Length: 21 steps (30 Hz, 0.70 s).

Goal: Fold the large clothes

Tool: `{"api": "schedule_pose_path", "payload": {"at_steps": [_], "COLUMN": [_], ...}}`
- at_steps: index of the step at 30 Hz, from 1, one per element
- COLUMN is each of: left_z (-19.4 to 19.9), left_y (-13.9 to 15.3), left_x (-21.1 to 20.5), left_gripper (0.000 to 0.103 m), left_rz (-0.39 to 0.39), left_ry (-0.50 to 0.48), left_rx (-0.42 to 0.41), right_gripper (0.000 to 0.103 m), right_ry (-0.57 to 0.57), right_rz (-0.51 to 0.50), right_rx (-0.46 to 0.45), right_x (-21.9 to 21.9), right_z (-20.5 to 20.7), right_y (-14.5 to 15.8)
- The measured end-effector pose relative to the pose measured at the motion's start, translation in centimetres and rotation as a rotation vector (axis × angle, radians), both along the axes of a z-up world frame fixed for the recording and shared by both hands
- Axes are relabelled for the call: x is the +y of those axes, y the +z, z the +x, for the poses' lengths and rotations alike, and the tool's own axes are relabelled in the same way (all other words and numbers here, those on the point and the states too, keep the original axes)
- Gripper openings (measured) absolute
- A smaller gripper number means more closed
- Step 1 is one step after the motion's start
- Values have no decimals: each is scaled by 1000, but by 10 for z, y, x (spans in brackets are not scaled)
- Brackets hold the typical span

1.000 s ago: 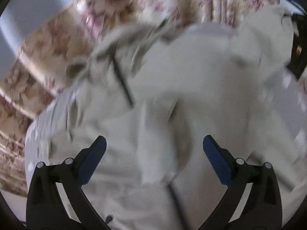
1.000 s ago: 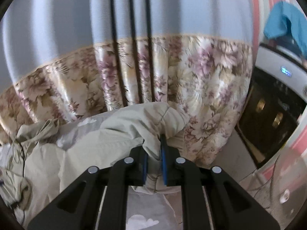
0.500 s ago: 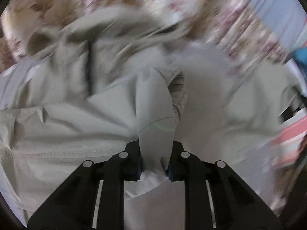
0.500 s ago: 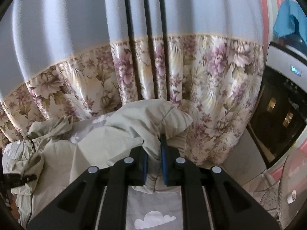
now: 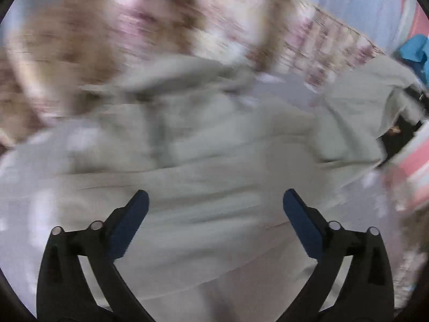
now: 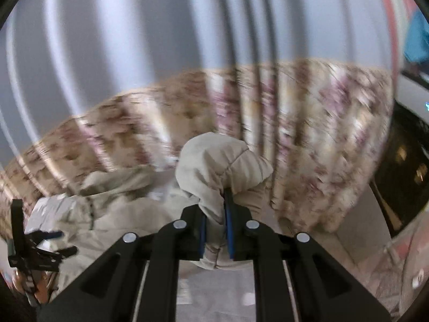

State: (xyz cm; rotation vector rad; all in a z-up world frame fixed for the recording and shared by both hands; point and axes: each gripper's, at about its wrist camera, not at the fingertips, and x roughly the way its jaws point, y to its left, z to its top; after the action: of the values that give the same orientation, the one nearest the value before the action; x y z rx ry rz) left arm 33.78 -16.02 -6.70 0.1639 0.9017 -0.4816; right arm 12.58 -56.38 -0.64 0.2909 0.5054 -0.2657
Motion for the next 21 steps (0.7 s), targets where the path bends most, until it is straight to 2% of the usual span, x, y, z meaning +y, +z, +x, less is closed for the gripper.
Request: {"api": "schedule_pose_path", "payload": {"at_steps": [2, 5, 7, 9, 10, 12, 13, 14, 15, 17, 19, 21], "left_z": [3, 16, 25, 26, 24, 22, 22, 22, 23, 21, 19, 10], "left_y": [-10, -51, -78, -89, -87, -83, -83, -86, -91, -92, -85, -73], "left_x": [48, 117, 139, 161, 171, 173, 173, 176, 185, 208, 227, 242], "left_gripper": [100, 96, 90, 91, 91, 91, 86, 72, 64, 62, 60, 70], "left_rz": [87, 147, 237, 163, 153, 230, 295, 326, 366, 301, 276, 212], "left_ry": [118, 252, 320, 351, 358, 398, 432, 451, 483, 502, 531, 538], "left_rx": [-60, 34, 54, 73, 69, 0, -46, -63, -61, -32, -2, 5], "right_gripper": [12, 12, 12, 12, 12, 12, 12, 12, 12, 12, 12, 14], "right_ry": [79, 187, 241, 288, 300, 326, 339, 356, 368, 403, 464, 518], "right_rz": [1, 34, 65, 69, 67, 84, 93, 99, 96, 87, 73, 60], "right_rx": [-18, -16, -16, -18, -15, -17, -20, -24, -26, -22, 9, 45], "right_x": [27, 63, 82, 106, 114, 128, 134, 143, 151, 169, 199, 231], "right_z": [10, 33, 47, 59, 63, 69, 72, 76, 79, 87, 104, 123], "right_y": [10, 13, 13, 14, 15, 18, 20, 23, 26, 30, 28, 20]}}
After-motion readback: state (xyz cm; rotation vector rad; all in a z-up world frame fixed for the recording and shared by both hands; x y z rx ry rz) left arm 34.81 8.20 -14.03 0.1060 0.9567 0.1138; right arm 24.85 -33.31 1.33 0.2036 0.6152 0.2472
